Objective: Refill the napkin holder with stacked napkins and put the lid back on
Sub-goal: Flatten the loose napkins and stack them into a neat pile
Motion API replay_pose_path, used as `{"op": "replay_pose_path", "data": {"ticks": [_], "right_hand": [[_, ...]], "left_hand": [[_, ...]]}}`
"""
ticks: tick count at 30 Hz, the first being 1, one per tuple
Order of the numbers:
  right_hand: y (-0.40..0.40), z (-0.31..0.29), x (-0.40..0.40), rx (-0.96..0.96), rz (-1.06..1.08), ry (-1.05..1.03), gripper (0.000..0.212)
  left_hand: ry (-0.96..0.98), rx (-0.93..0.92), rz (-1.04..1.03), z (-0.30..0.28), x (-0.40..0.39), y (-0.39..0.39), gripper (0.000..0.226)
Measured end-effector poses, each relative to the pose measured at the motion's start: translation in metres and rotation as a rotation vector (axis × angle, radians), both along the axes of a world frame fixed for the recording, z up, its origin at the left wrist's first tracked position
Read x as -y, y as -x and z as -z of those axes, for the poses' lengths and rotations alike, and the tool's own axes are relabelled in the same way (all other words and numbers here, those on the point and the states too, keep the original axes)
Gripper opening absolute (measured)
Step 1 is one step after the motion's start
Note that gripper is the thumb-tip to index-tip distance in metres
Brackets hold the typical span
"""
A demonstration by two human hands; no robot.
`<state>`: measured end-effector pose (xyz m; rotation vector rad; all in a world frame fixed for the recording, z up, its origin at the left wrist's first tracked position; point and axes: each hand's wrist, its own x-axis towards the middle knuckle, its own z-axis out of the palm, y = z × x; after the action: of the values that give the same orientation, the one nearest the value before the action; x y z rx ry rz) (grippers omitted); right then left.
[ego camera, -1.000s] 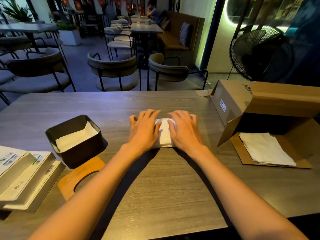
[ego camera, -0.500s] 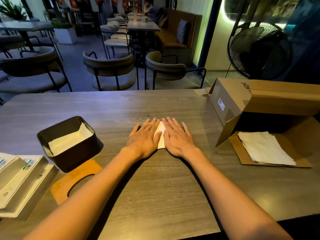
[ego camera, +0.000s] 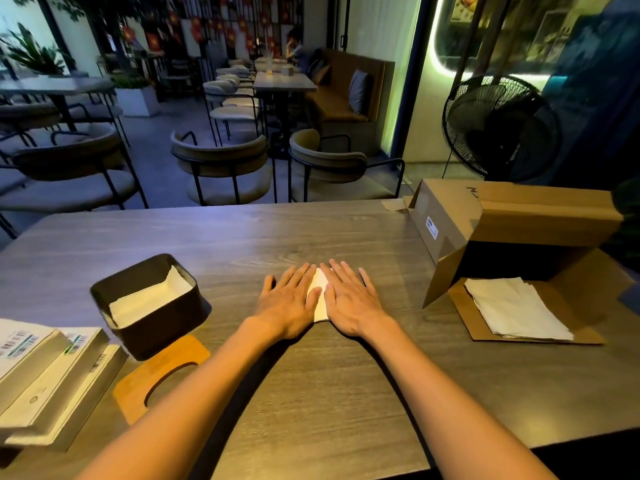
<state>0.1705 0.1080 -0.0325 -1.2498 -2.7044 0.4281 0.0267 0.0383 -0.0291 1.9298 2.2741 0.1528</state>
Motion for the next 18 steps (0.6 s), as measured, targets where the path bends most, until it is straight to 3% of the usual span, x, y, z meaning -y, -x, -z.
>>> {"op": "replay_pose_path", "data": {"ticks": [4,8,12,14,16,18], "right_hand": [[-0.003,0.000,0.007,-0.002,0.003,0.005,0.056],[-0.004,-0.003,0.008,0.017,-0.011,0.018,0.056],[-0.010,-0.005,0.009,0.043,-0.048,0.016,0.056],[-0.011,-0.004,0.010,0.034,-0.053,0.009,0.056],[-0.011,-0.004,0.011,0.025,-0.060,0.003,0.056],[-0.012,-0.004,0.011,0.008,-0.065,-0.004,0.056]], "left_hand": [[0.014,0.137,-0.084,-0.015,0.005,0.009,0.062],[-0.093,0.074,-0.285,-0.025,0.002,0.017,0.059],[-0.046,0.202,-0.269,-0.022,-0.005,0.013,0.065],[-0.056,0.321,-0.242,-0.021,-0.008,0.012,0.055],[-0.137,0.562,-0.235,-0.023,-0.010,0.010,0.046],[-0.171,0.771,-0.262,-0.029,-0.008,0.006,0.052]]}}
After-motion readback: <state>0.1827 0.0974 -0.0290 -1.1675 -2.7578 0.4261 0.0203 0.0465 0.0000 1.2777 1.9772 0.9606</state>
